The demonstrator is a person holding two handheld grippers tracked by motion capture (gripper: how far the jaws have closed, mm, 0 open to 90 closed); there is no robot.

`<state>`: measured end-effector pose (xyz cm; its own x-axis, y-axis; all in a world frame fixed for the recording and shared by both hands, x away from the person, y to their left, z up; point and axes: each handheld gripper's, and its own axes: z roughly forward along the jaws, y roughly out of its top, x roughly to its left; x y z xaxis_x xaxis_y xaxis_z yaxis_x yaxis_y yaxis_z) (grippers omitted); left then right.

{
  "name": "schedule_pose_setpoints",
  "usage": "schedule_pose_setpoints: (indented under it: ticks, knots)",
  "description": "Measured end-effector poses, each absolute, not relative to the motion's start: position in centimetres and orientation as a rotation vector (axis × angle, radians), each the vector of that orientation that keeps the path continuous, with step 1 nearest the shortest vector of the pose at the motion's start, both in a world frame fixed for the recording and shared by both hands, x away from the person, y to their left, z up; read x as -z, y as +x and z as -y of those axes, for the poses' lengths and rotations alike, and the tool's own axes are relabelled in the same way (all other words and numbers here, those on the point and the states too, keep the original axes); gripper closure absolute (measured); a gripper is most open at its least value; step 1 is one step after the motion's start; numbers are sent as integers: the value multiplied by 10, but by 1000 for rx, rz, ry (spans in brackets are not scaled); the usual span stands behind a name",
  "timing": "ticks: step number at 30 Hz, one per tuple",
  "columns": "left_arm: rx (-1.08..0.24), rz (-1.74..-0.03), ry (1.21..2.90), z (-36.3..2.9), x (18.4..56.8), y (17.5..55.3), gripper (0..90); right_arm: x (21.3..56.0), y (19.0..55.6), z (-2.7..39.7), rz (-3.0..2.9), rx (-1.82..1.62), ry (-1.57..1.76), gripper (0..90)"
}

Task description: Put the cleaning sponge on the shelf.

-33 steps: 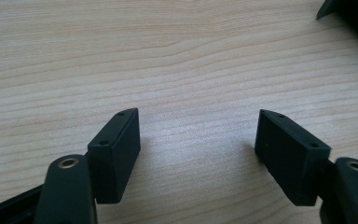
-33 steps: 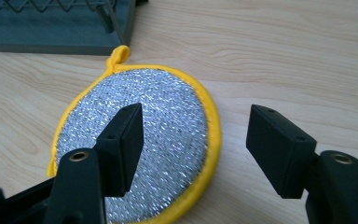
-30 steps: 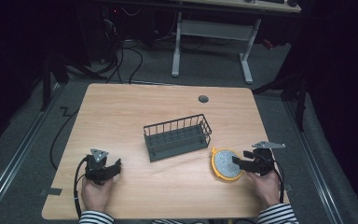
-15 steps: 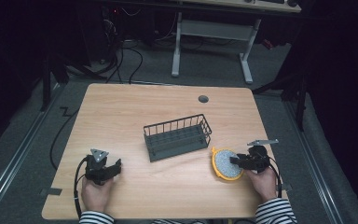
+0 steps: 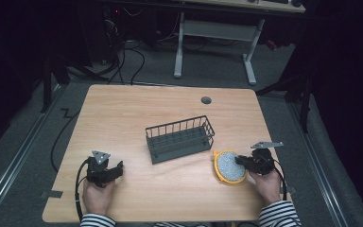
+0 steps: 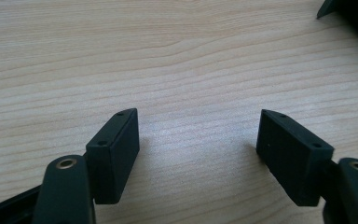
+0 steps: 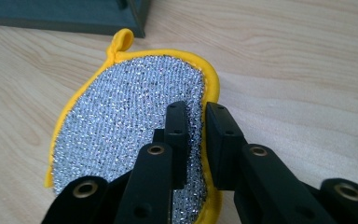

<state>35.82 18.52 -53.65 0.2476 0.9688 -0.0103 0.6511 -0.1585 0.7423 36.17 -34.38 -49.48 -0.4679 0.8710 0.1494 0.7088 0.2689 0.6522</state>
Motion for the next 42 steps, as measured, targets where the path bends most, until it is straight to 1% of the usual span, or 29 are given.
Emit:
schedule_pose_setpoints:
  ticks: [11,29,32,37,42]
  knots:
    - [-641,-1475,1888,-185,537,358,303,474,356,342,-2289,-1012,1412,803]
    - [-643,-1475,1890,-185,536,358,305,410,358,328,-2242,-1094,1224,802]
    - [-643,-1474,1890,-185,536,358,305,397,362,325,-2228,-1105,1188,802]
    - [-642,-1474,1890,-185,536,358,305,387,371,318,-2215,-1126,1169,801]
    - [-642,-1473,1890,-185,536,358,304,376,387,305,-2208,-1111,1147,801]
